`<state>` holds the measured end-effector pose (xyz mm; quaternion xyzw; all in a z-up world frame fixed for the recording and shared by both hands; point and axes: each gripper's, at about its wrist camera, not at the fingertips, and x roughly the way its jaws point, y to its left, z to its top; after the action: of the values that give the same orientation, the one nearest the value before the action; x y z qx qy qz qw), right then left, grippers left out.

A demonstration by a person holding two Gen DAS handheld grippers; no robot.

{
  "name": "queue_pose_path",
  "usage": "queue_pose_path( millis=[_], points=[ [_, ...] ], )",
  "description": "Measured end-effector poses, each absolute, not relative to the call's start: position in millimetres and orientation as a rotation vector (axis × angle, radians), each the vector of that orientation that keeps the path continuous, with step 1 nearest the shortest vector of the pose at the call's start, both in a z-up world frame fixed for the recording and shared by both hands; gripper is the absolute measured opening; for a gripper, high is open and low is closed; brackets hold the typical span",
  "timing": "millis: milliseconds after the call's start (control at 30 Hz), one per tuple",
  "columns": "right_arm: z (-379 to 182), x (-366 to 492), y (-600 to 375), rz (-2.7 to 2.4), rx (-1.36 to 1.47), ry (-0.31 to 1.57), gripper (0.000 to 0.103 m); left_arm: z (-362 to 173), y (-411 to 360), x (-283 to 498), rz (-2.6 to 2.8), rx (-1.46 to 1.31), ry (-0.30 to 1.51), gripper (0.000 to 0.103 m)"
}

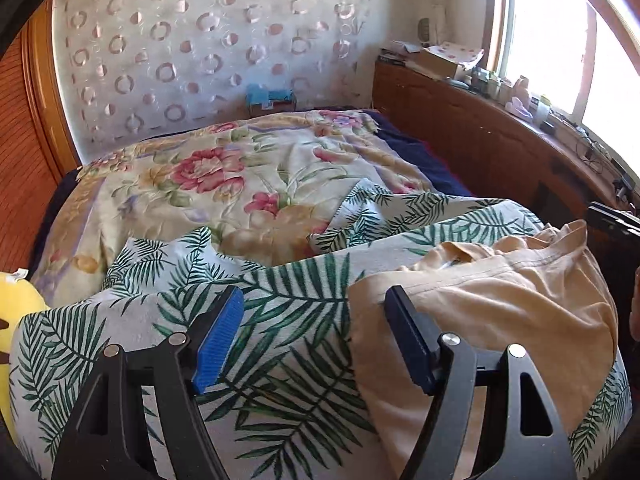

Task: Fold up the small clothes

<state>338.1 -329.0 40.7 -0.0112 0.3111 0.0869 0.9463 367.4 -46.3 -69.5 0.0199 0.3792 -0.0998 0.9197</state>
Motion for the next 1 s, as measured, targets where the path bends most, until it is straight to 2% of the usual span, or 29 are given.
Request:
queue_pose_path(
  millis=[33,200,400,433,467,500,533,633,733,767,800,833,867,900,933,1000],
  points=[
    [43.6,334.8,-331.4,0.172,-0.02,0.624,0.061,-70.7,-44.2,365.3,-0.204,0.041,0.779,0.074],
    [47.7,310.7,-323.1,0.21,-0.044,0.589,0.062,-70.2,-44.0,352.1,-0.231,0.023,0.783,0.074],
    [23.6,318.4,-307.1,0.324,-0.098,0.693,0.062,-70.2,-55.8,339.7,-0.295,0.031,0.787,0.074],
    [19.6,324.8,-304.1,0.327,-0.107,0.71,0.058,-70.6,-57.6,338.4,-0.305,0.032,0.791,0.074],
    [16.7,330.9,-301.8,0.325,-0.114,0.72,0.05,-70.8,-58.6,338.0,-0.31,0.031,0.793,0.074],
    [16.1,337.5,-301.0,0.34,-0.115,0.729,0.023,-71.0,-60.0,337.1,-0.315,0.029,0.796,0.074],
    [14.6,342.9,-299.0,0.367,-0.116,0.737,0.003,-71.3,-61.1,336.8,-0.319,0.029,0.799,0.074],
    [23.4,347.7,-309.8,0.231,-0.11,0.642,0.003,-73.4,-63.2,335.9,-0.323,0.035,0.808,0.074],
    [24.5,353.3,-320.3,0.211,-0.045,0.688,0.003,-79.7,-65.2,338.6,-0.327,0.042,0.836,0.074],
    [24.8,351.0,-320.1,0.201,-0.057,0.684,0.008,-82.0,-65.8,340.2,-0.333,0.039,0.85,0.074],
    [24.4,349.3,-320.1,0.201,-0.065,0.691,0.019,-85.0,-65.9,342.2,-0.341,0.031,0.866,0.074],
    [24.0,346.1,-320.3,0.203,-0.065,0.701,0.035,-88.5,-65.8,344.4,-0.348,0.019,0.884,0.074],
    [25.0,342.4,-320.3,0.209,-0.06,0.709,0.044,-92.2,-65.5,347.0,-0.353,0.006,0.903,0.074],
    [25.6,338.6,-321.1,0.226,-0.051,0.717,0.062,-95.0,-65.4,348.4,-0.353,-0.004,0.915,0.074],
    [26.3,336.4,-320.2,0.253,-0.044,0.733,0.075,-96.1,-65.4,348.7,-0.355,-0.012,0.915,0.073],
    [28.5,337.2,-317.3,0.289,-0.05,0.764,0.079,-95.5,-67.8,348.5,-0.373,-0.027,0.909,0.062]
  ],
)
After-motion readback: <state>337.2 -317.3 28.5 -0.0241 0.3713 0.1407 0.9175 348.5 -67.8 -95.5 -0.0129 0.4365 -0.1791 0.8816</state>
